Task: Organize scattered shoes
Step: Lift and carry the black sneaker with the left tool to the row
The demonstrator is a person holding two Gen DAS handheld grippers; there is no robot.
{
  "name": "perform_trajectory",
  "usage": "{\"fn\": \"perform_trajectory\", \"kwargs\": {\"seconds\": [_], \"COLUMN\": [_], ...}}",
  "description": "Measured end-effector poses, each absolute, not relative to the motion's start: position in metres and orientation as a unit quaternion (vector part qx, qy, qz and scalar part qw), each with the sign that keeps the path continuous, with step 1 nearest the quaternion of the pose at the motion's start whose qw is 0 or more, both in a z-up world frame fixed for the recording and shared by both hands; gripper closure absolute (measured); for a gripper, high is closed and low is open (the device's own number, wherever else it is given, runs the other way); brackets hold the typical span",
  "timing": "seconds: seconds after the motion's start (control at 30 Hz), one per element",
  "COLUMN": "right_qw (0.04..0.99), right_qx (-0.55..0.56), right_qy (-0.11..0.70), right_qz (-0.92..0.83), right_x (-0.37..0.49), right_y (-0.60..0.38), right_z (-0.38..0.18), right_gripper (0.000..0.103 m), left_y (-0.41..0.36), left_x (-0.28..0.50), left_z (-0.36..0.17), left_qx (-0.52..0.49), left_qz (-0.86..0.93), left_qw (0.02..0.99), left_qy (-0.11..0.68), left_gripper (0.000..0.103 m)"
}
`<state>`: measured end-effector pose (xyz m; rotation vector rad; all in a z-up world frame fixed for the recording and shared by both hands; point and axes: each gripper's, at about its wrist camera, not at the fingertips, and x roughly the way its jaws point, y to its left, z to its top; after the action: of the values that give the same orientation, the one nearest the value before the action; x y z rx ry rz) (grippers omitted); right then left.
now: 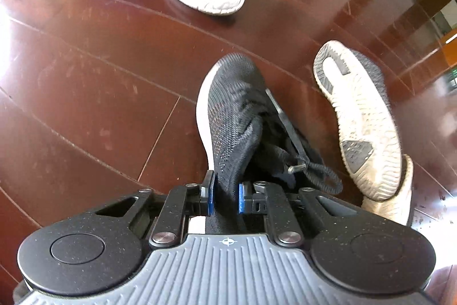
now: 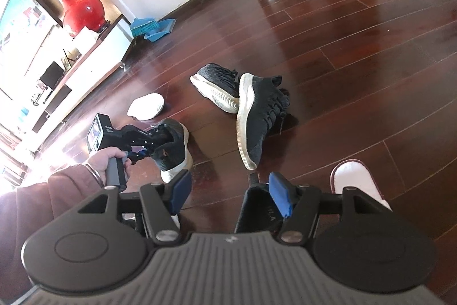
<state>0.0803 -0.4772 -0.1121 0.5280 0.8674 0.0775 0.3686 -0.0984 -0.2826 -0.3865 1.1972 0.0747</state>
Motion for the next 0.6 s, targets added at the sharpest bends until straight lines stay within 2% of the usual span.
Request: {"fn": "perform_trajectory", "kwargs": {"seconds": [0.3, 0.6], "right_qw": [0.881, 0.896], "right_qx": [0.262, 0.269], "right_qy": [0.392, 0.350], "right_qz": [0.041, 0.046], "right_x": [0.072, 0.054], "right_y": [-0.476, -0.477], "right_z": [-0.099, -0.070], "right_gripper": [0.039, 0.039], "left_y": [-0.109, -0.128], "left_x": [0.357, 0.314], "left_z": [-0.247, -0.183], "left_qx": [-0.188, -0.201], "left_qz": [-0.006, -0.051], "left_qw": [0.814, 0.818], "left_qy": [0.550, 0.536], "left_gripper": [0.084, 0.084]}}
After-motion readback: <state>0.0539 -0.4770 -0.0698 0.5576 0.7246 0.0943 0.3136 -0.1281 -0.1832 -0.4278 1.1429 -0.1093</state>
